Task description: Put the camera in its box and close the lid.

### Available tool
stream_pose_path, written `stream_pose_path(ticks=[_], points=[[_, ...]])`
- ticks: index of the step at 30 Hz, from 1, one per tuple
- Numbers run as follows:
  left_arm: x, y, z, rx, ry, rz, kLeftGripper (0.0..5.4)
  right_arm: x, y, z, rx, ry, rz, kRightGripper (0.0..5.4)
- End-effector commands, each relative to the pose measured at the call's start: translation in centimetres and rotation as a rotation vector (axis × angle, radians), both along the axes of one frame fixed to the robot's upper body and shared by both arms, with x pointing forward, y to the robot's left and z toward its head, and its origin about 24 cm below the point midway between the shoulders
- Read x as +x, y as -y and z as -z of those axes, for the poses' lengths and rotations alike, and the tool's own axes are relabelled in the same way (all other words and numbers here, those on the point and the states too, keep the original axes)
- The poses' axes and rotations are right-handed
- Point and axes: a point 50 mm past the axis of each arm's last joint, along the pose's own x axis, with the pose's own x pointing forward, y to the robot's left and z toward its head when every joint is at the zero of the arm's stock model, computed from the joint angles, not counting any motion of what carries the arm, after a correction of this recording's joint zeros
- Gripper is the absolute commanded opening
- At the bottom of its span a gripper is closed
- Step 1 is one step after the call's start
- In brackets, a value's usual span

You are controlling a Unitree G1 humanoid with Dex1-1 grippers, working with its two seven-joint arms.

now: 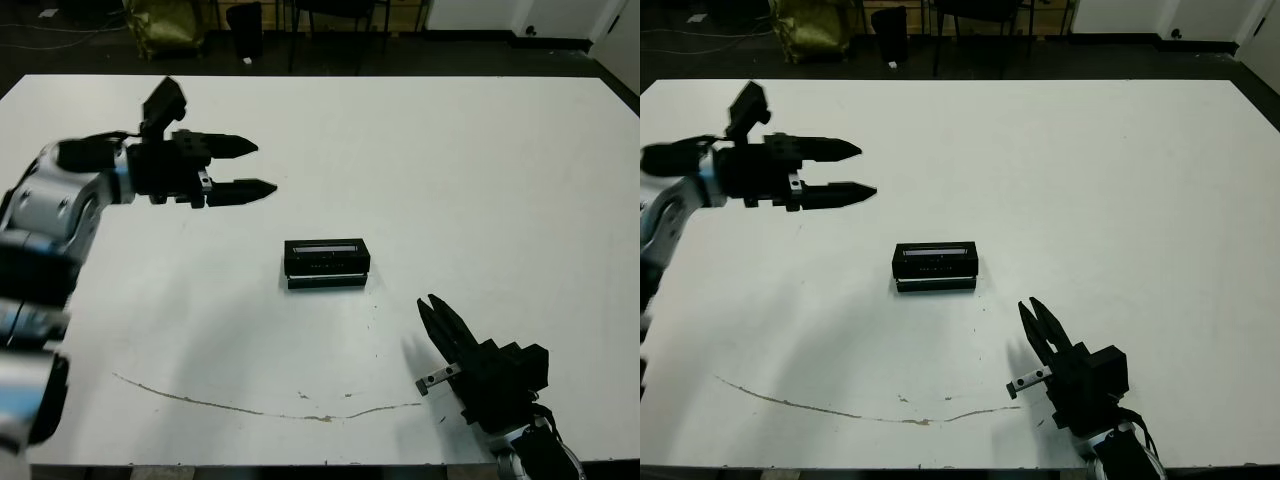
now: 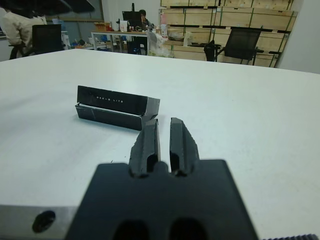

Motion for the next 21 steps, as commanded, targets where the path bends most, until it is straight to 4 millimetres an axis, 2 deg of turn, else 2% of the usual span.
stream_pose_path(ticks=[1,3,12,21], points=[[0.5,0.2,1.3,0.025,-0.098,0.042,4.99,-0.9,0.3,0.9,-0.03,-0.077,0.009,0.0],[0.7,0.4,1.6,0.014,-0.143,0.066,5.39,-1.0,0.3,0.9,-0.024,-0.081,0.011,0.0],[0.3,0.6,2.3,-0.191,-0.283,0.186,5.39,-0.9,0.5,1.0,-0.015,-0.085,0.009,0.0],[0.3,1.0,4.0,-0.246,-0.323,0.171,5.39,-0.8,0.7,0.8,-0.031,-0.076,0.009,0.0]])
